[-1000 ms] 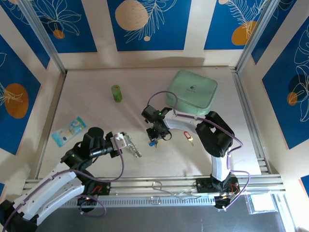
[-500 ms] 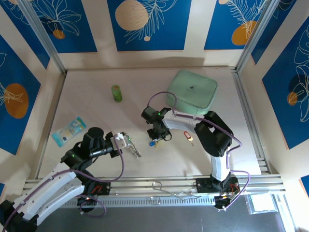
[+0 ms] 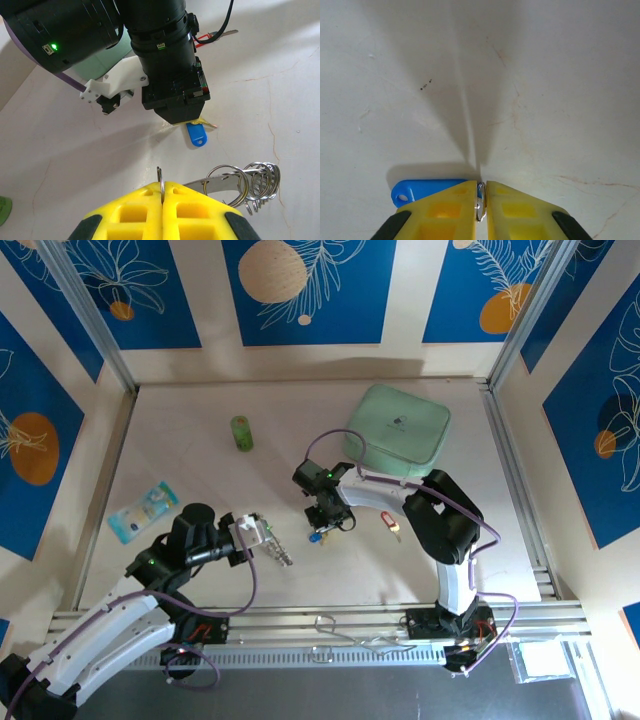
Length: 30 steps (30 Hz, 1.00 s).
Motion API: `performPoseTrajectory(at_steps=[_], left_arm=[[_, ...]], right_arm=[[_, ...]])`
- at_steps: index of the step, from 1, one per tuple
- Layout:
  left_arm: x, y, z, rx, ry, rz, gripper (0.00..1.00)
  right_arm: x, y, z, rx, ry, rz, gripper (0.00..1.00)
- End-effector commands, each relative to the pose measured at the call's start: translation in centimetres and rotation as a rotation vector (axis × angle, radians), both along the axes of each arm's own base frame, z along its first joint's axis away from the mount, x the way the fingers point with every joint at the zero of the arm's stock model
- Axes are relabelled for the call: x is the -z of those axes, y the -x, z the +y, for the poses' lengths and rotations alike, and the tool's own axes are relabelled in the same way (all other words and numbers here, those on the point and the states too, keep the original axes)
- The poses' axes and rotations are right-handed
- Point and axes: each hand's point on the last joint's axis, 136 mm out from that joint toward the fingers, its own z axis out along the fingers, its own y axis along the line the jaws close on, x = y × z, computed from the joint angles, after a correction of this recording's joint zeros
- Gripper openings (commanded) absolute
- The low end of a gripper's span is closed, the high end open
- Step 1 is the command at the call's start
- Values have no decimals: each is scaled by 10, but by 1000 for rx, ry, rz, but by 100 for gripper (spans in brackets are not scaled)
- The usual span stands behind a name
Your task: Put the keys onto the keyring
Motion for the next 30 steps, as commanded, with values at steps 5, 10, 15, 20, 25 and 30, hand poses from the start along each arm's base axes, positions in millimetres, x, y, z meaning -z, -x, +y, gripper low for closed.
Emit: performPoseTrajectory(at_steps=[5,10,15,20,25,30], left_arm=[[-8,3,-6,33,41,-20,0],[-7,3,-6,33,40,-21,0],[-8,3,-7,34,40,-20,0],[-12,3,-7,34,51,-19,0],[-27,3,-13,46,98,-19,0],[-39,2,-20,66,129,-19,0]], right_arm=[[-11,1,4,-8,-3,-8,9],[-16,1,5,-10,-8,-14,4],[-30,0,5,-18,-21,-49,0],[-61,-2,8,-45,-106,-134,0],[-98,4,11,-136,-244,-238,0],[-143,13,9,-286,-425,-455,0]])
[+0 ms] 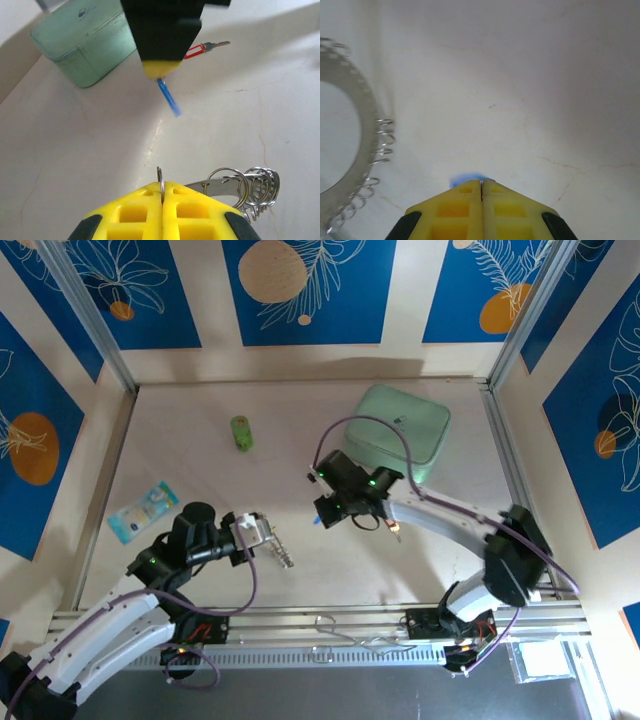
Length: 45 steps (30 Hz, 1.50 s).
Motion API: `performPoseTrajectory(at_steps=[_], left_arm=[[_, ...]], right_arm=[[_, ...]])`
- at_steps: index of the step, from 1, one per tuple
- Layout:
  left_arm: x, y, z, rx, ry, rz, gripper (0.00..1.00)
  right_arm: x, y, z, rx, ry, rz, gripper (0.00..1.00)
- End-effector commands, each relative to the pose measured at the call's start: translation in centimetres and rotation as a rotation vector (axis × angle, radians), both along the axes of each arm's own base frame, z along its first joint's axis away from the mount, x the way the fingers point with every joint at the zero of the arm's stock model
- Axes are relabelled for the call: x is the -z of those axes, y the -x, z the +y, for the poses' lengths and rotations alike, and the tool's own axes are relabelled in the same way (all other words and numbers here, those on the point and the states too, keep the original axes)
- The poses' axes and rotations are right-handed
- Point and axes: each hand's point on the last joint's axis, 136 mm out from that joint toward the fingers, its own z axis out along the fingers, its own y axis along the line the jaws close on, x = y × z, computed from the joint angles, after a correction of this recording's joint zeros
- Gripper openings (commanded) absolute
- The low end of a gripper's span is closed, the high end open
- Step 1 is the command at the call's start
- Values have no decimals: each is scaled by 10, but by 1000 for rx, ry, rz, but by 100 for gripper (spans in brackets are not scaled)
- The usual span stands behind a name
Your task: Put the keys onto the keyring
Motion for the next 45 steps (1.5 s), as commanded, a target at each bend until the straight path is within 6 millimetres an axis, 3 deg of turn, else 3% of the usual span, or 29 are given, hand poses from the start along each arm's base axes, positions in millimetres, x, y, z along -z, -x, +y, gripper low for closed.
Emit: performPoseTrajectory(at_steps=[1,6,12,19,29,37,40,43,45], left_arm=[[-37,-1,-14,42,99,-51,0],[-45,-4,-26,91,127,-48,0],[-50,-5,-50,197,183,-41,0],[-48,-6,-75,285,243,101,0],[-31,-4,-78,301,224,149,0],[-26,-10,-71,272,139,-60,0],[-30,-13,-69,247,112,-201,0],[-31,2,-66,333,75,-434,0],[-30,2,-64,347,28,-497,0]], right_arm=[[-35,8,9,-157,-141,-178,0],[-55,30,7,-350,-268,-298,0],[-96,67,10,-525,-566,-74,0],[-90,69,19,-524,-535,153,0],[-77,72,27,-541,-502,237,0],[-75,65,23,-519,-458,192,0],[-79,71,26,-547,-495,253,0],[-82,74,26,-558,-511,285,0],[-83,74,25,-559,-510,296,0]])
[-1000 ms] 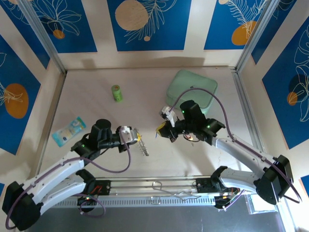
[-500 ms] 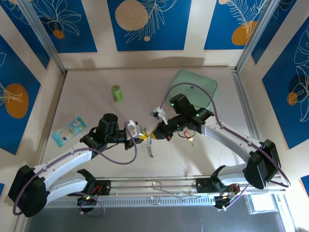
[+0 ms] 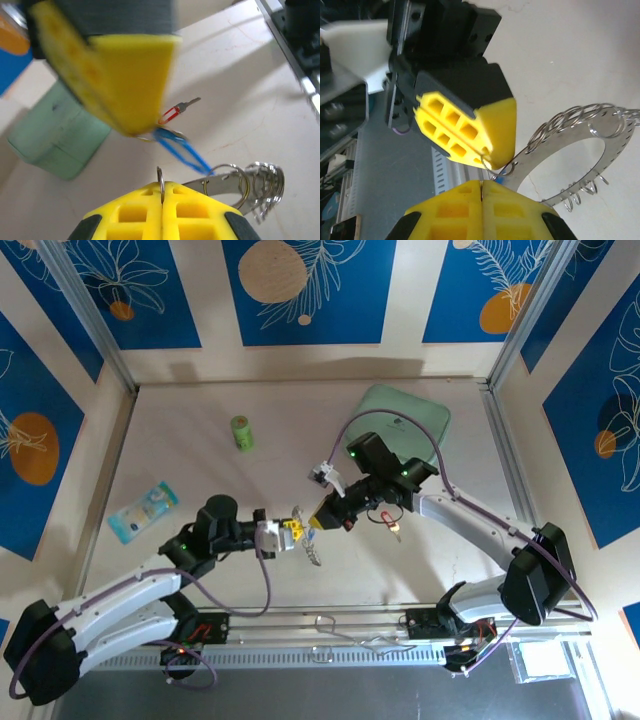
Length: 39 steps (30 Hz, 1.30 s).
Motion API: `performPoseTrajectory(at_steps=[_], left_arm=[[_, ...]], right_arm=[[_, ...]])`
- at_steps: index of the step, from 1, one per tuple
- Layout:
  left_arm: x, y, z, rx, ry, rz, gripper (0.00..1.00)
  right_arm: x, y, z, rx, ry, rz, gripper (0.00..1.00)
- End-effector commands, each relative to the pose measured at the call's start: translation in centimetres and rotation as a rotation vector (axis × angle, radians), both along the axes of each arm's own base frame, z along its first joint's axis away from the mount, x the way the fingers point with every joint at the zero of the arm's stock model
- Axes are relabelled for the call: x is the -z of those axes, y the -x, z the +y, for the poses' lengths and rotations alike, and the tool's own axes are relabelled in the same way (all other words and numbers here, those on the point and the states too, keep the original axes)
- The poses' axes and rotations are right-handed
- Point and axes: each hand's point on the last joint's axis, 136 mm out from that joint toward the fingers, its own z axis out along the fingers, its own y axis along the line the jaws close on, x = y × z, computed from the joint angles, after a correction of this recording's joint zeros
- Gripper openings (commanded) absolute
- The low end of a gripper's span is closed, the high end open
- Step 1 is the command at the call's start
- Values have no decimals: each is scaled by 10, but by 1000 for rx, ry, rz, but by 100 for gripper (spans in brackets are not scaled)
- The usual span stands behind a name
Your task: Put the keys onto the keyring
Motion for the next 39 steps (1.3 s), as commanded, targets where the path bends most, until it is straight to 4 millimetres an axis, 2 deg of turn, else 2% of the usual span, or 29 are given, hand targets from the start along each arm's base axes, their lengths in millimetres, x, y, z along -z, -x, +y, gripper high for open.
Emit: performPoseTrajectory(at_steps=[1,7,14,25,39], left_arm=[[-20,-7,0,9,-20,-278,0],[-25,-11,-2,19,-51,-440,0],[-24,-12,0,25,-105,-544,0],[-25,-7,-5,37,-88,-542,0],[-22,-3,-6,51,-101,-557,0]], right_arm=[[-10,9,-2,-47,-20,46,0],[5,8,-6,-28,46,74,0],[2,11,0,-38,46,86,0],[-1,8,13,-35,21,77,0],[4,-3,13,22,33,63,0]])
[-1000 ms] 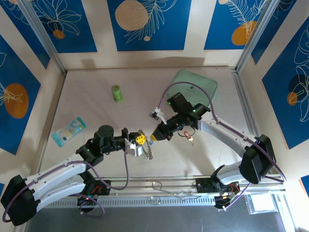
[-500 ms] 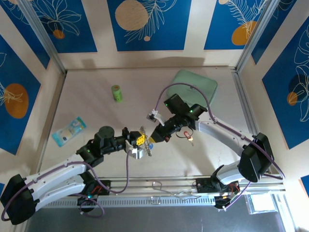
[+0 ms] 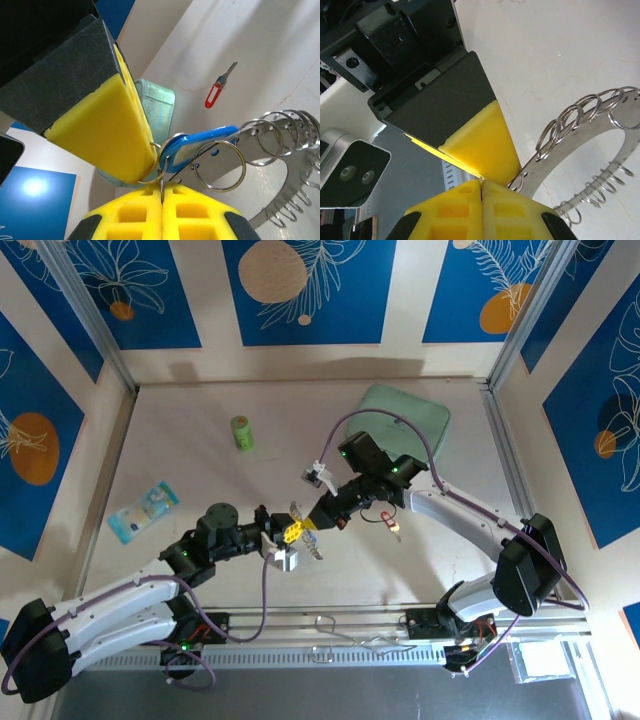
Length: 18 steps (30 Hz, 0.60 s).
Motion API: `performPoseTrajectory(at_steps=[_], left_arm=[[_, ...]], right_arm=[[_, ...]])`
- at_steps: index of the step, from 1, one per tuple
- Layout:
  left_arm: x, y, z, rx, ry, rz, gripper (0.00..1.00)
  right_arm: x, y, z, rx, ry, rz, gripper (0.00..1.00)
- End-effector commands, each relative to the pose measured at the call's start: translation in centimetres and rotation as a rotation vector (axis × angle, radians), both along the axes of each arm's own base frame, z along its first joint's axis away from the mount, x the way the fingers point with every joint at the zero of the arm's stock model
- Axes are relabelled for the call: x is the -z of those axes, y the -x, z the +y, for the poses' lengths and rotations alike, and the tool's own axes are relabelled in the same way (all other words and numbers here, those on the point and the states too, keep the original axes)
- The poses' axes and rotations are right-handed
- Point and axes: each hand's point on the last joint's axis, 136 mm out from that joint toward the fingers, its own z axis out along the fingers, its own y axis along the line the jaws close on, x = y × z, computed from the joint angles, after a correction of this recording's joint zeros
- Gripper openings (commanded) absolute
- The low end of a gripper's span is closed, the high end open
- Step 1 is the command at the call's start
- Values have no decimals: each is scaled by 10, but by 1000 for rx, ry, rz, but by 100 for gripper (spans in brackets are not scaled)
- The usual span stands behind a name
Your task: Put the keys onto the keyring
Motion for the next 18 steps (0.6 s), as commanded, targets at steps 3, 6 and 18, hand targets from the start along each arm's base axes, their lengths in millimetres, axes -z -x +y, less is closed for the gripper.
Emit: performPoseTrajectory(at_steps=[3,6,18], left_arm=[[-15,5,-3,24,33,-62,0],[-15,5,-3,23,35,-61,0],[-24,8,-5,28,91,-3,0]], right_arm=[[3,-4,-1,23,29,-5,0],[10,-6,-2,32,52,-8,0],[28,-13,-5,63,122,-41,0]])
